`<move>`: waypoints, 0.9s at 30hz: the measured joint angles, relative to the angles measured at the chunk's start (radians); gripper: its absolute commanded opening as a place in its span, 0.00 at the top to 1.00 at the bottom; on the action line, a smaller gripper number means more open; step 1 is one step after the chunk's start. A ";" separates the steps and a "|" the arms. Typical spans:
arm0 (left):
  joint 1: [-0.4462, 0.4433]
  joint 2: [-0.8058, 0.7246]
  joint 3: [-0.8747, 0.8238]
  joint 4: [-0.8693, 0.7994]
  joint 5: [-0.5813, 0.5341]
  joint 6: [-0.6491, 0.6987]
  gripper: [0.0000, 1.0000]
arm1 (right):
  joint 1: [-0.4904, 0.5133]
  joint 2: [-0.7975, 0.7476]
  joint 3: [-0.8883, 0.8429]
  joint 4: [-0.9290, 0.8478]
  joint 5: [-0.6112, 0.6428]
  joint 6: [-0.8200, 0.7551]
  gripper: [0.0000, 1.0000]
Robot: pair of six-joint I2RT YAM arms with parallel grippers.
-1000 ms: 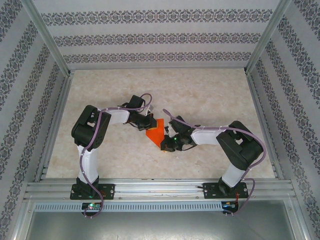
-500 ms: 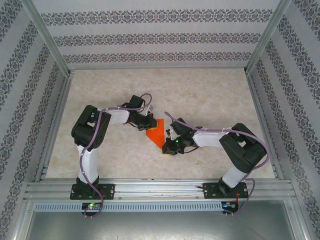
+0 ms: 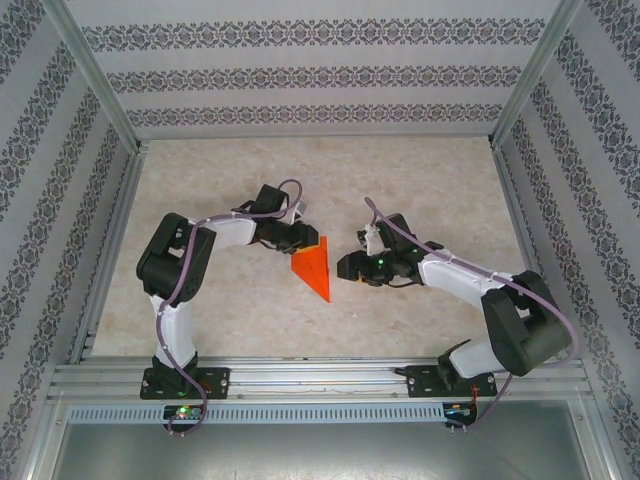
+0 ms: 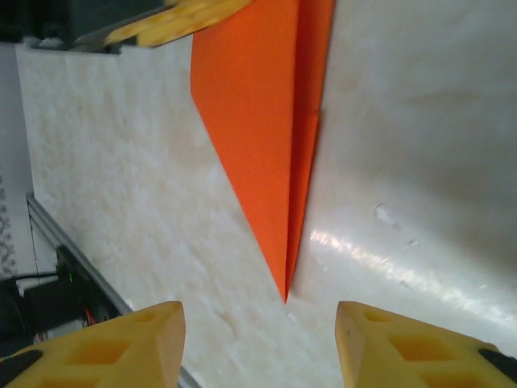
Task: Fold a paper plane with a square sheet of paper (fold left side to right side)
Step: Fourth fold the wing at the center of the table, then turn over the paper at the center of the table.
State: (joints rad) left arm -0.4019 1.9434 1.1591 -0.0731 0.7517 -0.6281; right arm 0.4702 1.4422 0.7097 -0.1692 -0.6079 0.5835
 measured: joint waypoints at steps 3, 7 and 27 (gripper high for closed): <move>0.005 -0.101 -0.019 0.029 -0.047 0.004 0.55 | -0.003 0.046 0.004 0.064 -0.003 -0.027 0.39; 0.017 -0.246 -0.090 0.069 -0.117 0.016 0.52 | -0.003 0.142 0.026 0.149 -0.016 -0.049 0.39; 0.079 -0.449 -0.318 0.096 -0.286 0.026 0.48 | 0.004 0.421 0.179 0.348 -0.119 -0.068 0.74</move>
State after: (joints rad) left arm -0.3225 1.4940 0.8413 0.0227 0.4656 -0.6018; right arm 0.4740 1.8629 0.8883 0.1787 -0.7273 0.5156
